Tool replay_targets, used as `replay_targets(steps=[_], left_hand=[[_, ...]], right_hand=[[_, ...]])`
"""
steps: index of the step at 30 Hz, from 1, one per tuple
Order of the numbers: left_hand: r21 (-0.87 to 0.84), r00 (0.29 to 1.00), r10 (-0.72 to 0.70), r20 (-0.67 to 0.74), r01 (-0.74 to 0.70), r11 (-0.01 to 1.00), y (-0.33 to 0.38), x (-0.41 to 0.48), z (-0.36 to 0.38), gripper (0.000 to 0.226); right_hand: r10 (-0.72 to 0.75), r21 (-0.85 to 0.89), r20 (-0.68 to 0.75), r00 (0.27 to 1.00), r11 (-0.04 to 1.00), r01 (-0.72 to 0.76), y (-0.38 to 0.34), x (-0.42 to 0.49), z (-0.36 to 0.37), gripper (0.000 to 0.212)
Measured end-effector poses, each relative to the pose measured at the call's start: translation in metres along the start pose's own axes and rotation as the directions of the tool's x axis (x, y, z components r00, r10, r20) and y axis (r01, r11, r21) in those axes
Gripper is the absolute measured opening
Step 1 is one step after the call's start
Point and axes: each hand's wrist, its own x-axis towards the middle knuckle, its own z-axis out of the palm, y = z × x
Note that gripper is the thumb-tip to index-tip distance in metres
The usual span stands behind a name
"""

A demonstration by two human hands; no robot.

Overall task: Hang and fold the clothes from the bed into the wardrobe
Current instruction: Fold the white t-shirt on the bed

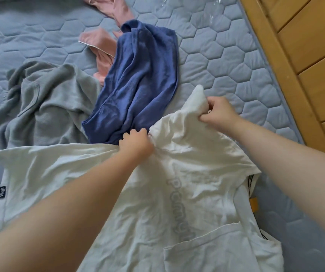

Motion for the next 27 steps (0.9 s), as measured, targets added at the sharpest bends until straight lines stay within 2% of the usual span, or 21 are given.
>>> replay_targets(steps=[1, 2, 4, 5, 6, 7, 9, 10, 12, 14, 15, 17, 19, 20, 22, 24, 25, 27], left_hand=[[-0.098, 0.993, 0.039, -0.114, -0.050, 0.994, 0.000, -0.004, -0.008, 0.029], [-0.156, 0.968, 0.097, -0.231, -0.135, 0.979, -0.002, -0.009, -0.015, 0.029], [-0.163, 0.898, 0.247, -0.364, -0.322, 0.933, -0.005, -0.024, -0.022, 0.031], [-0.151, 0.878, 0.315, -0.359, -0.388, 0.909, -0.005, -0.031, -0.022, 0.031], [-0.142, 0.874, 0.358, -0.328, -0.420, 0.896, -0.004, -0.038, -0.018, 0.031], [-0.146, 0.883, 0.368, -0.292, -0.421, 0.895, -0.002, -0.043, -0.014, 0.029], [-0.214, 0.915, 0.318, -0.248, -0.372, 0.903, 0.005, -0.050, -0.005, 0.022], [-0.256, 0.924, 0.291, -0.247, -0.352, 0.900, 0.009, -0.052, -0.001, 0.018], [-0.309, 0.926, 0.264, -0.270, -0.343, 0.887, 0.022, -0.054, 0.009, 0.016], [-0.401, 0.946, 0.202, -0.253, -0.292, 0.868, 0.038, -0.054, 0.019, 0.020], [-0.450, 0.963, 0.154, -0.222, -0.241, 0.860, 0.046, -0.054, 0.025, 0.024], [-0.488, 0.986, 0.074, -0.151, -0.140, 0.862, 0.059, -0.053, 0.035, 0.037], [-0.467, 0.994, 0.045, -0.099, -0.086, 0.880, 0.066, -0.051, 0.044, 0.042], [-0.457, 0.995, 0.045, -0.091, -0.082, 0.886, 0.067, -0.051, 0.047, 0.040], [-0.451, 0.995, 0.038, -0.095, -0.077, 0.889, 0.063, -0.052, 0.049, 0.032], [-0.453, 0.993, 0.000, -0.119, -0.054, 0.890, 0.050, -0.054, 0.049, 0.027], [-0.450, 0.991, -0.034, -0.128, -0.028, 0.893, 0.041, -0.055, 0.048, 0.024], [-0.411, 0.991, -0.084, -0.106, 0.033, 0.911, 0.020, -0.057, 0.045, 0.021]], right_hand=[[-0.105, -0.164, 0.037, 0.994, 0.980, 0.110, 0.001, -0.015, -0.001, 0.023], [-0.208, -0.326, 0.106, 0.972, 0.917, 0.232, 0.005, -0.031, -0.001, 0.020], [-0.353, -0.556, 0.389, 0.851, 0.646, 0.522, 0.017, -0.061, -0.002, 0.022], [-0.324, -0.598, 0.546, 0.772, 0.494, 0.631, 0.025, -0.075, 0.000, 0.032], [-0.242, -0.602, 0.661, 0.710, 0.394, 0.694, 0.032, -0.087, 0.003, 0.041], [-0.163, -0.603, 0.713, 0.681, 0.351, 0.716, 0.040, -0.096, 0.007, 0.046], [-0.093, -0.640, 0.684, 0.724, 0.401, 0.656, 0.050, -0.106, 0.013, 0.042], [-0.106, -0.661, 0.604, 0.790, 0.487, 0.571, 0.052, -0.107, 0.017, 0.035], [-0.103, -0.647, 0.324, 0.940, 0.701, 0.300, 0.052, -0.102, 0.028, 0.021], [0.015, -0.571, 0.074, 0.997, 0.821, 0.030, 0.049, -0.090, 0.039, 0.012], [0.098, -0.540, 0.017, 0.995, 0.839, -0.074, 0.049, -0.085, 0.045, 0.014], [0.256, -0.526, 0.024, 0.966, 0.825, -0.206, 0.051, -0.080, 0.057, 0.035], [0.312, -0.626, 0.090, 0.946, 0.756, -0.190, 0.057, -0.081, 0.068, 0.056], [0.320, -0.689, 0.104, 0.942, 0.706, -0.164, 0.060, -0.083, 0.073, 0.059], [0.281, -0.775, 0.103, 0.954, 0.624, -0.100, 0.064, -0.085, 0.076, 0.049], [0.229, -0.777, 0.061, 0.971, 0.621, -0.098, 0.063, -0.086, 0.069, 0.031], [0.239, -0.717, -0.010, 0.971, 0.675, -0.174, 0.063, -0.086, 0.063, 0.023], [0.350, -0.487, -0.177, 0.920, 0.781, -0.390, 0.067, -0.088, 0.044, 0.015]])
